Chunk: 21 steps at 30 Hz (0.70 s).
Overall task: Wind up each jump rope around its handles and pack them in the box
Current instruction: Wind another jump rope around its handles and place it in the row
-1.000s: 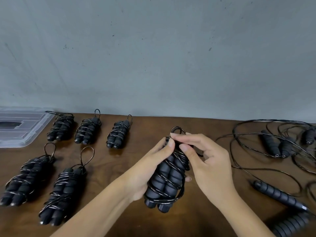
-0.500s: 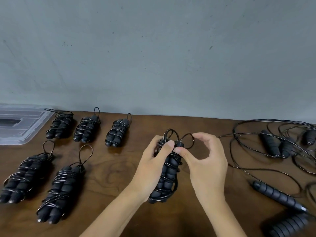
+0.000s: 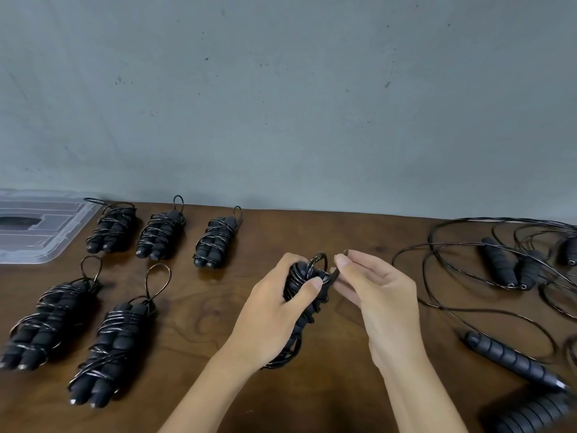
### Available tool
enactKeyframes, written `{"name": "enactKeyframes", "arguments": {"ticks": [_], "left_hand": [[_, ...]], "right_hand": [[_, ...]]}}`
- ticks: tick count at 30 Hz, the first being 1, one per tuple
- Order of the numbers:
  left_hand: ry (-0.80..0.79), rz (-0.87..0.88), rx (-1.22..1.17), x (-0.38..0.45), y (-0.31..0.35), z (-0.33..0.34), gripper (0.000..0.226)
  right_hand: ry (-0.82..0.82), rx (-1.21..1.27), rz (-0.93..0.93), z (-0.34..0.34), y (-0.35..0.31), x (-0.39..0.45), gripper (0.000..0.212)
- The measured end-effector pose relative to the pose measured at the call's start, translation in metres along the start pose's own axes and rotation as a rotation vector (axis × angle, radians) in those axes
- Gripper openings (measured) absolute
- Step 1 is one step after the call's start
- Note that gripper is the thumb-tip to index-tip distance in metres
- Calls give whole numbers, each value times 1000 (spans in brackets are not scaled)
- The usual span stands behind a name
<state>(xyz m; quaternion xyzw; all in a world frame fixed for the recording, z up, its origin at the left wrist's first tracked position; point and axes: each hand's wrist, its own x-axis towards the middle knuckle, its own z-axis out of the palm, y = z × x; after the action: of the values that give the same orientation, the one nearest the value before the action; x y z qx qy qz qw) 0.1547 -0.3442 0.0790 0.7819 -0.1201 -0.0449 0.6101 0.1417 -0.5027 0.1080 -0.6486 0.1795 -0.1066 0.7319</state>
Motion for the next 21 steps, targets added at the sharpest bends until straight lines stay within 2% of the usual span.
{"name": "enactKeyframes", "arguments": {"ticks": [2, 7, 12, 15, 17, 19, 21], "left_hand": [[-2, -4, 33, 0, -3, 0, 12], [20, 56, 141, -2, -7, 0, 22], [5, 120, 274, -7, -6, -1, 31], [5, 156, 340, -8, -5, -3, 31], [-15, 161, 380, -7, -5, -4, 37], [-31, 127, 408, -8, -4, -7, 48], [-45, 98, 421, -8, -3, -11, 53]], "right_hand": [[7, -43, -73, -1, 0, 0, 24], [5, -426, -310, -2, 7, -2, 25], [-51, -802, -625, -2, 12, -1, 19], [-78, -991, -910, 1, 12, 5, 12], [-100, -1069, -1011, 3, 11, 6, 16], [-96, -1052, -964, 5, 7, 5, 21], [-59, -920, -758, 7, 2, 1, 17]]}}
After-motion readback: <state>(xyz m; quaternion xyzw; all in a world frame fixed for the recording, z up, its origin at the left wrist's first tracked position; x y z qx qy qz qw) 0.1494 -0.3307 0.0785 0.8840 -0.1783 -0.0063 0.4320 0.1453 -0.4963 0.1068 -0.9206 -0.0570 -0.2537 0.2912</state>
